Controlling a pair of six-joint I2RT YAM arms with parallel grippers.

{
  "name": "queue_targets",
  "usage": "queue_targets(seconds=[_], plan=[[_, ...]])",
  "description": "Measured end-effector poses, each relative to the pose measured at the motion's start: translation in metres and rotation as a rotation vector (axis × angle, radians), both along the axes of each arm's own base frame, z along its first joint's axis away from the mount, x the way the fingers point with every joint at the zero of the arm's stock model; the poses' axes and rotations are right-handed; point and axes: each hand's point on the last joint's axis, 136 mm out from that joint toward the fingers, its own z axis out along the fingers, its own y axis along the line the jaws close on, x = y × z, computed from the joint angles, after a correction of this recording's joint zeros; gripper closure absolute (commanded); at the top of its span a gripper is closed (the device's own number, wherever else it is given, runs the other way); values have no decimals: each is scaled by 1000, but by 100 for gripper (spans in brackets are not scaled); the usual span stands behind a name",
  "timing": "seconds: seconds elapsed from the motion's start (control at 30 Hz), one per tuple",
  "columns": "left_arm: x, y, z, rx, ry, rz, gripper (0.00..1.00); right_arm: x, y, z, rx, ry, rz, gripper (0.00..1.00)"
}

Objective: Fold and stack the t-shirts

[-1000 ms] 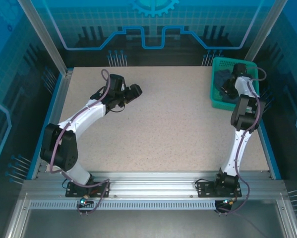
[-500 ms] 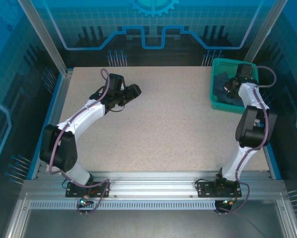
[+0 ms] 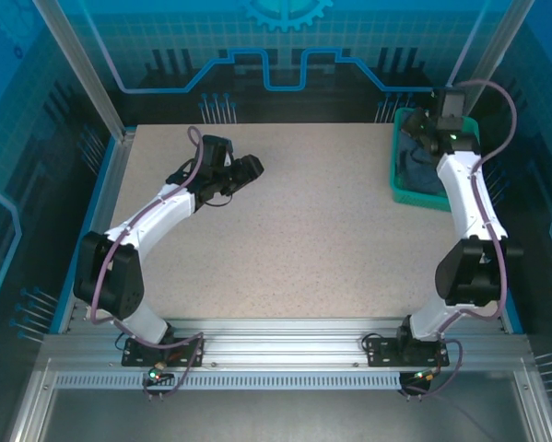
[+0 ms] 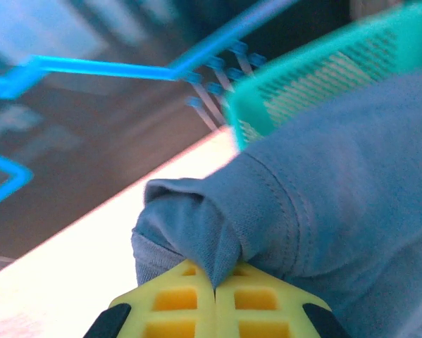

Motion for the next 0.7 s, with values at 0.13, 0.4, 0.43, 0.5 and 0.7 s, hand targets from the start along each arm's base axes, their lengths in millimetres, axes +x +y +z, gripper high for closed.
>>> queue_targets(seconds=[0.13, 0.4, 0.43, 0.5, 0.7], plan=[[-4, 11, 2, 47, 10, 38, 31, -3, 71, 93, -71, -194, 183, 100], [-14, 60, 61, 207, -76, 213, 29, -63, 194, 231, -91, -521, 543, 100], [-17, 68, 68, 223, -87, 238, 29, -70, 211, 230, -87, -524, 597, 100], [-24, 83, 79, 255, -101, 283, 29, -79, 251, 213, -73, -491, 710, 100], [-48, 118, 98, 333, -117, 385, 28, -97, 370, 38, -52, -93, 1023, 100]])
